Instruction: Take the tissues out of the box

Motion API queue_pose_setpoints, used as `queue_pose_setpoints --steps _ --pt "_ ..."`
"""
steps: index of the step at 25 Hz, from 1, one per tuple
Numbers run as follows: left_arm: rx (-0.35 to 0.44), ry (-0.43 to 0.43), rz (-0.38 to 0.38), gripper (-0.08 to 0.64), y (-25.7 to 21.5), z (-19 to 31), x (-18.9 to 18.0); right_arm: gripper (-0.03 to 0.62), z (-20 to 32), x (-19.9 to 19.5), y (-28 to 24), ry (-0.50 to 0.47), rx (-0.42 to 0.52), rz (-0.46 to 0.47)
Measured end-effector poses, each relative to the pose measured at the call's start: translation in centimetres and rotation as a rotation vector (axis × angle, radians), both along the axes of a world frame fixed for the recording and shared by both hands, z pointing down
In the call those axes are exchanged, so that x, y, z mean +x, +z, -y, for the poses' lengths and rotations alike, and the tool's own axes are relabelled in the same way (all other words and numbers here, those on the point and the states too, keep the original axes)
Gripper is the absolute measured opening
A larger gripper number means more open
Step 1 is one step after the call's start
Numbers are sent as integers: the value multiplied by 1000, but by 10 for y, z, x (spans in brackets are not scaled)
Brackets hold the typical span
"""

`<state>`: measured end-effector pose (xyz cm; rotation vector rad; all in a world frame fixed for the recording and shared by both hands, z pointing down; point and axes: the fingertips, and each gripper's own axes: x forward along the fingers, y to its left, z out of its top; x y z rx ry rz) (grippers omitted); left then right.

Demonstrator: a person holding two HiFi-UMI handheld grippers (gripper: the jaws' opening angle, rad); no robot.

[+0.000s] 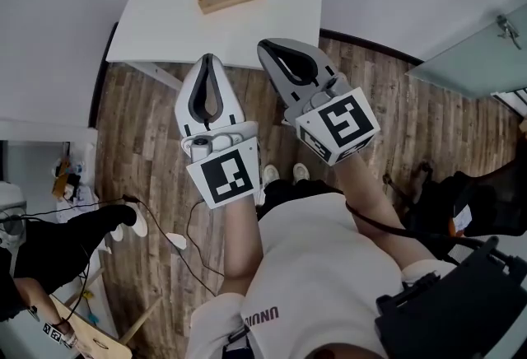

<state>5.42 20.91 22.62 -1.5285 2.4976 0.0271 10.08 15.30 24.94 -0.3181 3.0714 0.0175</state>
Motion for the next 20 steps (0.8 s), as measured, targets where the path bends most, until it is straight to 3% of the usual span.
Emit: queue_pose_setpoints --steps 20 --pt "9 98 11 14 -1 7 -45 20 3 -42 -3 92 49 -5"
